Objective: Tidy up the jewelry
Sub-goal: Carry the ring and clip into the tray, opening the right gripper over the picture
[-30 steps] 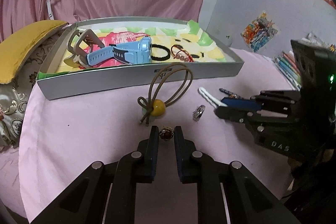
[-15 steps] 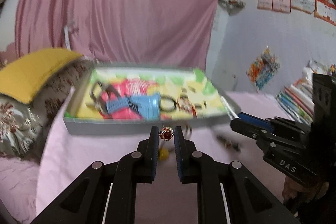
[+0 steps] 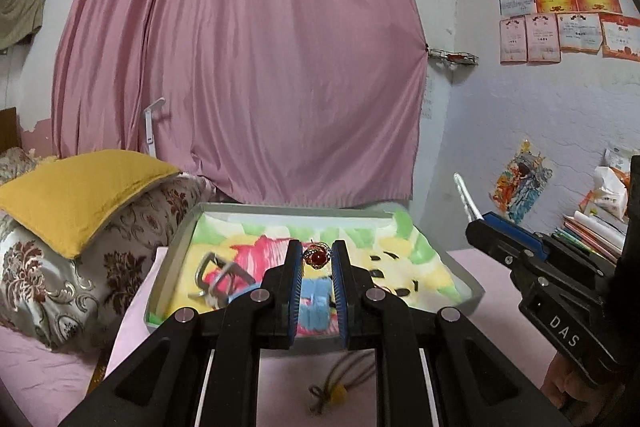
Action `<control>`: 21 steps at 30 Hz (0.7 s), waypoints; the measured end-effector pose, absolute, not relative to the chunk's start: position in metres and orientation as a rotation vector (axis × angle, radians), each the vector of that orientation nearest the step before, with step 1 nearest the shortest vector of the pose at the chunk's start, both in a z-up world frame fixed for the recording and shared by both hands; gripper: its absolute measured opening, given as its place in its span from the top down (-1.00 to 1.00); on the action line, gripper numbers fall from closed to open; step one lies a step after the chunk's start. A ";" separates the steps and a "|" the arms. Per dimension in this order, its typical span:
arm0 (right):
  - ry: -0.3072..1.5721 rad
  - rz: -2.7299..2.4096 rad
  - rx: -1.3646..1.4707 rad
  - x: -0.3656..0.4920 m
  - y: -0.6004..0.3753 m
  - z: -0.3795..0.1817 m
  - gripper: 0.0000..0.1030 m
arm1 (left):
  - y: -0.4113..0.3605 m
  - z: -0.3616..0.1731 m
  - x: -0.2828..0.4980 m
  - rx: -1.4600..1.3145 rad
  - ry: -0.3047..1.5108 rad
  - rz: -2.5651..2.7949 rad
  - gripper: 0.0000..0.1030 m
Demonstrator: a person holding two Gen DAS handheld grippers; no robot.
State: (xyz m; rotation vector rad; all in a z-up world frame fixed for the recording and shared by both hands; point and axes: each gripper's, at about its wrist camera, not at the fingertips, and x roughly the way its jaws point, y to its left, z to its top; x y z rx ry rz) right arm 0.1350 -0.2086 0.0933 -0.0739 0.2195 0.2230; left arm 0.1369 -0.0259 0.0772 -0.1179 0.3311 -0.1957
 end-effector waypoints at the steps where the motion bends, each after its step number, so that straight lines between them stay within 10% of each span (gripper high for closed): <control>1: 0.217 0.218 -0.076 0.137 -0.207 0.094 0.74 | -0.026 0.077 0.139 -0.115 0.326 -0.191 0.73; 21: 0.483 0.187 -0.022 0.222 -0.211 0.054 0.74 | -0.027 0.044 0.216 -0.154 0.546 -0.203 0.73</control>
